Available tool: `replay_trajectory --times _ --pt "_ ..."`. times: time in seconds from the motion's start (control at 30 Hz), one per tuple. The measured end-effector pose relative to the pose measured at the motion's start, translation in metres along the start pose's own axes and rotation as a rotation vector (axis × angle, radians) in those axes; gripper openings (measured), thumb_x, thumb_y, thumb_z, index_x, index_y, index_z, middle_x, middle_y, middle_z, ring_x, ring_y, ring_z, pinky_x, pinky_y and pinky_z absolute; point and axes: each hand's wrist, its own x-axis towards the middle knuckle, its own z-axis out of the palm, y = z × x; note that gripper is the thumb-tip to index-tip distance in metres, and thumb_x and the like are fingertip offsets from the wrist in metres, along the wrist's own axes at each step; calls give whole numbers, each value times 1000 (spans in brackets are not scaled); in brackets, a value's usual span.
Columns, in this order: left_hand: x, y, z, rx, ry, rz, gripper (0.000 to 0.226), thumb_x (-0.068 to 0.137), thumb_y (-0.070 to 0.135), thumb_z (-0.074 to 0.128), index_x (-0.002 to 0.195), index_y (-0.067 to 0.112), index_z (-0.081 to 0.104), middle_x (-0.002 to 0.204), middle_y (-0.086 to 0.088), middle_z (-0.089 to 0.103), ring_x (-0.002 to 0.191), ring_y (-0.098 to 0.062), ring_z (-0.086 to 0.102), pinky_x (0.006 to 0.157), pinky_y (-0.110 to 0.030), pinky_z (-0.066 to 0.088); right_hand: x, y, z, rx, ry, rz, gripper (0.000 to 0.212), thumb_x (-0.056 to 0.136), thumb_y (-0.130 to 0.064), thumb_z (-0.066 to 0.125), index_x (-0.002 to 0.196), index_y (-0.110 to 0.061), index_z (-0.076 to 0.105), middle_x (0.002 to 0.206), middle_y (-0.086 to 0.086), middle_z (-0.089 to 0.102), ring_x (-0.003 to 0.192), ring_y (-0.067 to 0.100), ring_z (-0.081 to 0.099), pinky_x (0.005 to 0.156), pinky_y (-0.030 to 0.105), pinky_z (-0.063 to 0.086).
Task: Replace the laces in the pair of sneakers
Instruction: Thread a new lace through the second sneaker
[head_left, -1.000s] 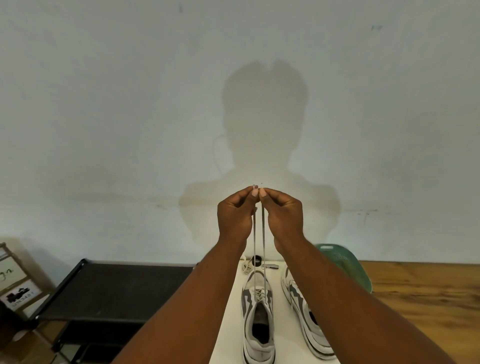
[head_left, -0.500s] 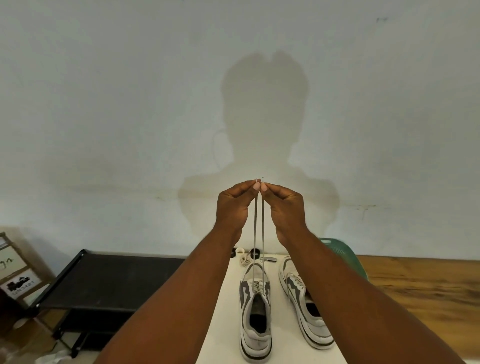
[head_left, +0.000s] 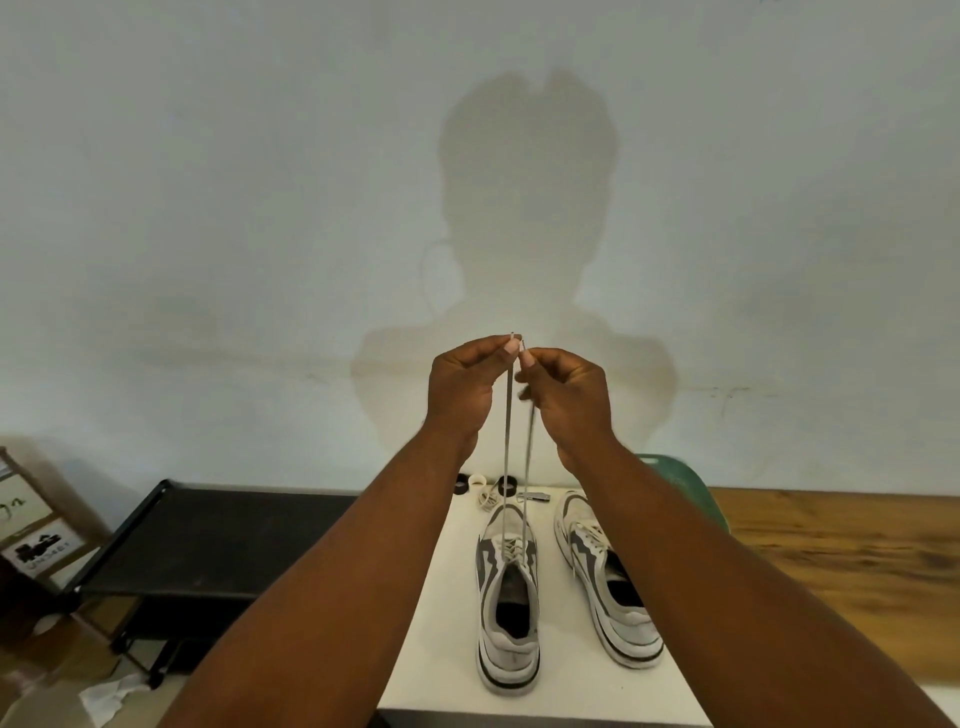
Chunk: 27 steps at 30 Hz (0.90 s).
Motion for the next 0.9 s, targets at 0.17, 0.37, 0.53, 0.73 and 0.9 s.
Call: replay_trajectory --times 0.17,0.37,0.53,0.73,0.9 --pt "5 -11 -3 54 -60 -16 12 87 16 81 93 26 84 115 -3 77 115 -15 70 100 -30 52 -7 16 -4 -115 -107 52 12 97 -18 68 99 -14 80 78 -7 75 69 2 65 67 19 50" --pt "16 -40 -4 123 -117 -139 10 89 19 80 98 22 82 111 1 79 109 -9 71 88 -22 54 -9 52 -13 13 -287 95 12 94 -7 64 90 -5 76 70 2 62 62 15 45 60 28 39" --pt "25 -69 -10 150 -170 -254 16 90 19 78 105 16 81 109 3 79 109 -7 72 98 -29 54 -9 80 -14 70 -280 188 15 93 -17 72 79 -13 75 65 2 53 55 14 38 52 27 34" --pt "9 -123 -28 171 -101 -373 53 93 69 48 122 33 72 111 3 77 106 -15 73 94 -35 56 -16 124 -18 176 -159 364 13 97 -12 66 99 -5 76 69 1 66 56 6 54 51 17 43" --pt "-35 -204 -58 428 -361 -412 35 97 53 62 100 21 74 86 2 77 82 -12 72 87 -34 53 -26 171 -30 165 -4 458 6 94 -14 70 94 -11 75 68 -7 68 54 1 53 51 15 44"
